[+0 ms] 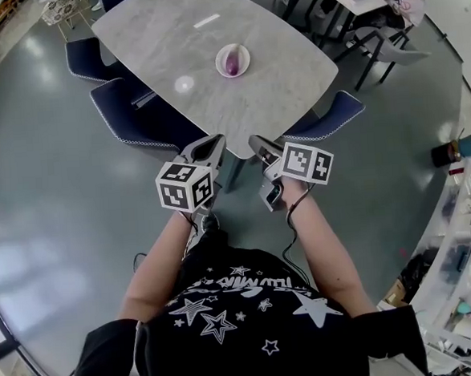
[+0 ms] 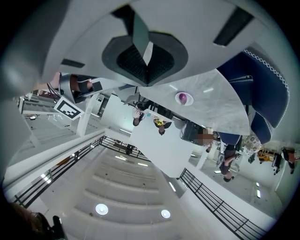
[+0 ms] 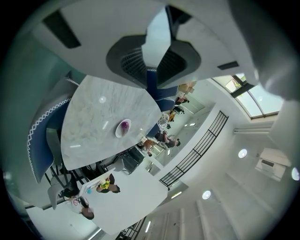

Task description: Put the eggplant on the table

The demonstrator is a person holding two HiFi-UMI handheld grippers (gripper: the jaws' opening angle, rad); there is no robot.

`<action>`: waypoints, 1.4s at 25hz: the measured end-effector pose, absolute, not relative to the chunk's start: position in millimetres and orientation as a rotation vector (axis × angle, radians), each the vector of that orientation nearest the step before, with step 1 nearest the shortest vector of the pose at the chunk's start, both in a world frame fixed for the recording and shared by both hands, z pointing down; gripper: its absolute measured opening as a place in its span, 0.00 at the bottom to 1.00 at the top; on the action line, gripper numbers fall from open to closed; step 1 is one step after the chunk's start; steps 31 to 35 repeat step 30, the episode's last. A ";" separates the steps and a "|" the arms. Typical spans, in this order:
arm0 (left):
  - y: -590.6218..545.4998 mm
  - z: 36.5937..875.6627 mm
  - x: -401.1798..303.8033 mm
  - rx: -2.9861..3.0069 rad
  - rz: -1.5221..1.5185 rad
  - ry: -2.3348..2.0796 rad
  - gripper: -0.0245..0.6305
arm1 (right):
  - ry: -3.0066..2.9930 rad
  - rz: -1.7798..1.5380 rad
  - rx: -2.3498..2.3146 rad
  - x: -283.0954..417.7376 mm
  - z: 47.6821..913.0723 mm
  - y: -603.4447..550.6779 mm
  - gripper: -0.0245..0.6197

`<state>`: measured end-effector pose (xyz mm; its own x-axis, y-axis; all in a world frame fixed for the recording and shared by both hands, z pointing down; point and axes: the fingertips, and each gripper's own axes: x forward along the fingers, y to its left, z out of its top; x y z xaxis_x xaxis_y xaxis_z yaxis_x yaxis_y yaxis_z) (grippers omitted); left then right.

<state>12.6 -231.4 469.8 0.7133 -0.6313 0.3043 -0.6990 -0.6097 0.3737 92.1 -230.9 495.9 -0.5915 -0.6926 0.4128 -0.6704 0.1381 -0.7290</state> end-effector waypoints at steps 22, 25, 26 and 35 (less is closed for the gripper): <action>-56.1 467.9 29.0 2.466 0.203 -1.071 0.05 | 2.496 -1.411 -1.426 107.5 499.5 -54.3 0.05; -39.1 469.8 31.4 2.469 0.212 -1.060 0.05 | 2.535 -1.387 -1.440 107.8 500.5 -38.0 0.05; -34.9 470.3 31.7 2.470 0.214 -1.058 0.05 | 2.550 -1.374 -1.446 107.9 500.4 -34.5 0.05; -22.0 471.6 30.5 2.474 0.218 -1.055 0.05 | 2.579 -1.337 -1.465 110.9 499.6 -26.1 0.05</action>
